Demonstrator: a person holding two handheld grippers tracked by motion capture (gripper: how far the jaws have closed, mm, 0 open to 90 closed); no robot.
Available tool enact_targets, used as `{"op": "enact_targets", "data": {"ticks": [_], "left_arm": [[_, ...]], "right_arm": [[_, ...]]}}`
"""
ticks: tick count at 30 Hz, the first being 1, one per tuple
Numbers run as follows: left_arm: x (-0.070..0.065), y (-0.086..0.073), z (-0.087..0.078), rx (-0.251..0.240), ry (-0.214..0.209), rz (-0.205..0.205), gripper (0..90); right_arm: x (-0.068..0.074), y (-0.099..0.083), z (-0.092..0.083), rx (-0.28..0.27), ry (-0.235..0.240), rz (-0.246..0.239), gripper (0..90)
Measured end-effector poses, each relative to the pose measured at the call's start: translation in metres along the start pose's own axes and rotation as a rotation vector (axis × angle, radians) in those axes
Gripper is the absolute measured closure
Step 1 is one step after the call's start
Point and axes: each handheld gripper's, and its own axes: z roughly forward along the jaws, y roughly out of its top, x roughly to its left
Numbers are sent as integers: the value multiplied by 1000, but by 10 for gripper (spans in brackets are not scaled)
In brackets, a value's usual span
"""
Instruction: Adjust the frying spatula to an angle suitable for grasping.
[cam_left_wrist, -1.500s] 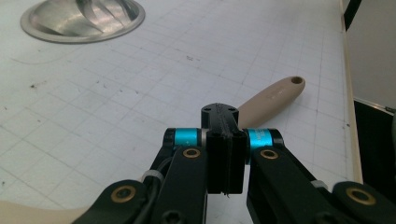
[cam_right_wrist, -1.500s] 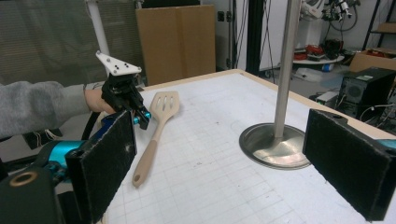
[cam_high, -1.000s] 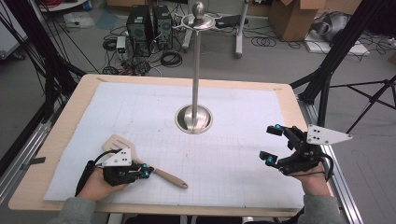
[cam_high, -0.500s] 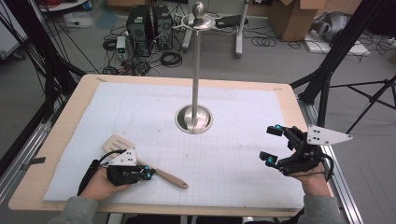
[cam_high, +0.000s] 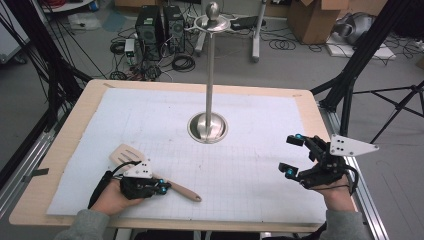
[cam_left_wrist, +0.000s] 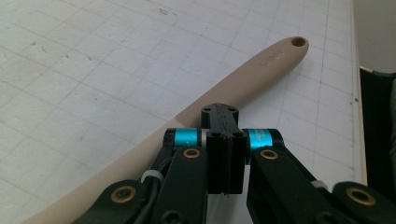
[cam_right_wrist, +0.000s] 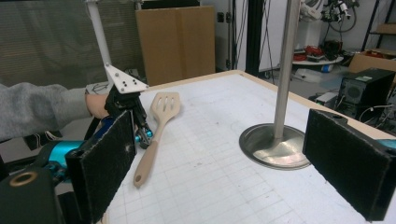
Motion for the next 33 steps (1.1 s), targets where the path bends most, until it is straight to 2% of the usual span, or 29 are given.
{"op": "enact_targets", "data": {"ticks": [4, 9, 16, 20, 22, 29, 30, 33], "left_arm": [[1, 2, 1, -21, 15, 14, 896], [2, 3, 2, -18, 16, 23, 896], [3, 7, 6, -19, 45, 27, 896], [5, 10, 11, -32, 69, -24, 897], [8, 13, 14, -30, 105, -24, 897], [19, 17, 17, -37, 108, -74, 897], [21, 18, 18, -34, 115, -55, 897], [22, 19, 19, -30, 114, -50, 897]], "right_arm": [[0, 0, 0, -1, -5, 1, 86], [1, 0, 0, 3, -4, 0, 86], [1, 0, 1, 8, -3, -3, 86], [0, 0, 1, 3, -4, -4, 86], [1, 0, 1, 6, -4, 2, 86], [1, 0, 0, 8, 0, -4, 86], [1, 0, 0, 5, -1, -3, 86], [1, -1, 0, 8, 0, -2, 86]]}}
